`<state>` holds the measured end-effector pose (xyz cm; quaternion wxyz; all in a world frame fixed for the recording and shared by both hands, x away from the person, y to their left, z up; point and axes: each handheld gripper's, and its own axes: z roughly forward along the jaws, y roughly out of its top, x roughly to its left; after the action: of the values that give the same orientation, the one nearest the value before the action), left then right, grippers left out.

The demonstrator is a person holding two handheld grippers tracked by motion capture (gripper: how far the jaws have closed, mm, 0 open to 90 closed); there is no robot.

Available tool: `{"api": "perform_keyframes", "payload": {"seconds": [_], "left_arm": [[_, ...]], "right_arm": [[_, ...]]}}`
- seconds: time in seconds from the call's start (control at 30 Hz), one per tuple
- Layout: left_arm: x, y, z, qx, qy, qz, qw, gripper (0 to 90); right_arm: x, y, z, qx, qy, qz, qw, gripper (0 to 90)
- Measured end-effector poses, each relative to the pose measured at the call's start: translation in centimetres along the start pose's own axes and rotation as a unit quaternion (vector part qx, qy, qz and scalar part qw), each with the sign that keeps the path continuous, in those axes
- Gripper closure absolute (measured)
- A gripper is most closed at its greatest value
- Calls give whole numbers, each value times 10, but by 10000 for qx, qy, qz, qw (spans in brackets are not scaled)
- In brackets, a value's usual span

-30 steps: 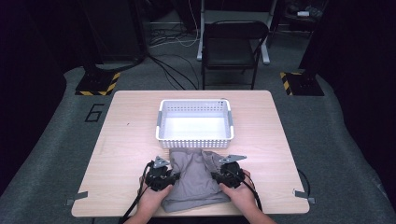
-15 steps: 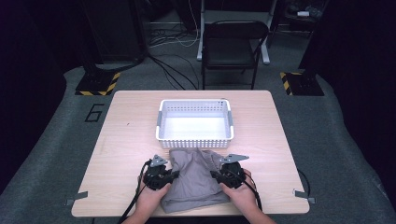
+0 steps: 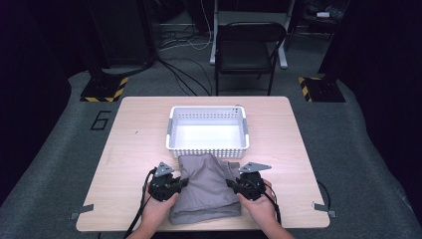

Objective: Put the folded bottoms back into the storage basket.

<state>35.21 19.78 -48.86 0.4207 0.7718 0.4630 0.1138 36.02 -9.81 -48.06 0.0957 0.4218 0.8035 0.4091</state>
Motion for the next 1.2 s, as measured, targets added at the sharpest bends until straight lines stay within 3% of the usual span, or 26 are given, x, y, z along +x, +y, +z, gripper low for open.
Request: {"api": "perform_keyframes", "payload": {"seconds": [0.17, 0.23, 0.33, 0.5, 0.67, 0.77, 0.93, 1.03, 1.13, 1.2], "left_arm": [[0, -3, 3, 123, 3, 80, 9999, 773], [0, -4, 5, 149, -30, -17, 9999, 772], [1, -5, 7, 201, -20, 21, 9998, 771], [3, -7, 10, 331, 9, -12, 9994, 769], [3, -9, 13, 363, 25, -85, 9993, 767], [4, -9, 12, 395, 21, -20, 9992, 766], [4, -10, 12, 394, 23, -30, 9992, 764], [4, -10, 13, 372, 50, -36, 9993, 763], [5, -10, 13, 385, 50, 20, 9992, 763], [5, -10, 13, 399, 38, 21, 9992, 763]], "right_arm": [[-1, -7, 3, 163, 122, 282, 9994, 730], [-4, -8, 1, 102, -44, 254, 9996, 631], [-11, -9, 2, 73, -175, 455, 9988, 545], [-22, -11, 14, 275, -529, 546, 9967, 432], [-26, -12, 22, 360, -673, 579, 9954, 354], [-25, -13, 25, 440, -710, 607, 9947, 337], [-19, -14, 29, 468, -867, 541, 9937, 338], [-10, -13, 33, 520, -962, 178, 9938, 392], [-6, -12, 34, 552, -898, 75, 9944, 507], [-5, -13, 33, 523, -714, 118, 9960, 625]]}}
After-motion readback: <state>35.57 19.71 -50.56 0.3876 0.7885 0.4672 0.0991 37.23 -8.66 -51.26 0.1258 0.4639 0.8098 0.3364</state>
